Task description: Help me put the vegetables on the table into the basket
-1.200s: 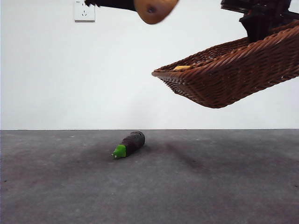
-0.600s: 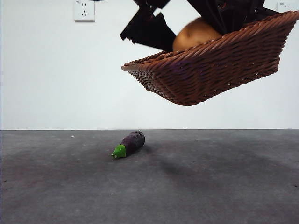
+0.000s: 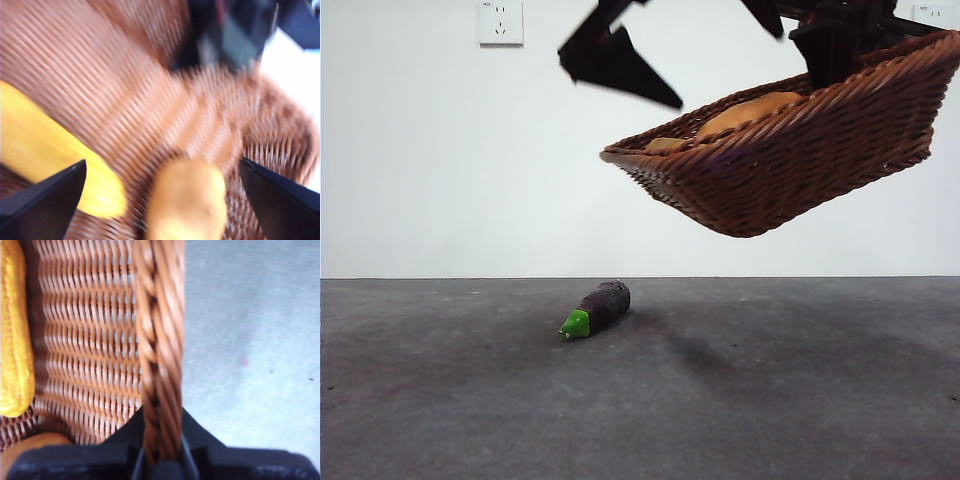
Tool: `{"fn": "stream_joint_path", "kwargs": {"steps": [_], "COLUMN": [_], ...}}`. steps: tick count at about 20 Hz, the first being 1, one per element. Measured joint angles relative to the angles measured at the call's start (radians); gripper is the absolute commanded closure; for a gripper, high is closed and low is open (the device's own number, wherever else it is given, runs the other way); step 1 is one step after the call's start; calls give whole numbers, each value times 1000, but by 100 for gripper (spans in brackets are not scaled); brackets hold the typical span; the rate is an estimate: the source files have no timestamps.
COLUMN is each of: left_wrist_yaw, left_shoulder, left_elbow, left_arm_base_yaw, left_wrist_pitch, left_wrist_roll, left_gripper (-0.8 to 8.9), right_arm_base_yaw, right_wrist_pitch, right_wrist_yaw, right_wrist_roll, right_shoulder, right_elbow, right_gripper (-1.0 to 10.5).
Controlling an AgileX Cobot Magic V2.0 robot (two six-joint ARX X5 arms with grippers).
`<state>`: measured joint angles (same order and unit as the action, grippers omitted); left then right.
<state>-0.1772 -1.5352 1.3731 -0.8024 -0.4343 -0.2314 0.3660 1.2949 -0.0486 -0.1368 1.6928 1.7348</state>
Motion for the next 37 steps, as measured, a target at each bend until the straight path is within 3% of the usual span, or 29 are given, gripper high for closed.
{"fn": "stream_joint_path", "kwargs": {"steps": [3, 7, 10, 13, 17, 26, 29, 31, 35, 37], "left_wrist_yaw": [8, 120, 110, 27, 17, 75, 97, 97, 96, 87], "left_shoulder": [6, 5, -52, -167, -320, -605, -628, -629, -629, -629], "left_elbow": [71, 73, 73, 73, 80, 336, 338, 338, 338, 338], "left_arm_base_yaw": [47, 143, 221, 282, 326, 341, 341, 341, 341, 341], "left_wrist_pitch": [-5, -34, -47, -44, -13, -142, -162, -171, -176, -176], "left_wrist_roll": [55, 116, 124, 126, 109, 108, 107, 108, 108, 108], "left_gripper": [244, 246, 246, 246, 247, 253, 384, 404, 762, 797], "right_arm_base_yaw": [-84, -221, -306, -367, -396, -396, -396, -396, -396, -396], "right_wrist_pitch": [31, 50, 55, 56, 56, 56, 56, 56, 56, 56], "right_wrist_yaw": [3, 4, -24, -41, -43, -72, -72, -72, -72, -72], "right_wrist_roll": [19, 56, 78, 92, 106, 111, 113, 116, 119, 119], "right_shoulder": [1, 2, 2, 2, 2, 2, 3, 3, 3, 2], "right_elbow": [0, 0, 0, 0, 0, 0, 0, 0, 0, 0], "right_gripper": [958, 958, 958, 958, 958, 958, 958, 958, 958, 958]}}
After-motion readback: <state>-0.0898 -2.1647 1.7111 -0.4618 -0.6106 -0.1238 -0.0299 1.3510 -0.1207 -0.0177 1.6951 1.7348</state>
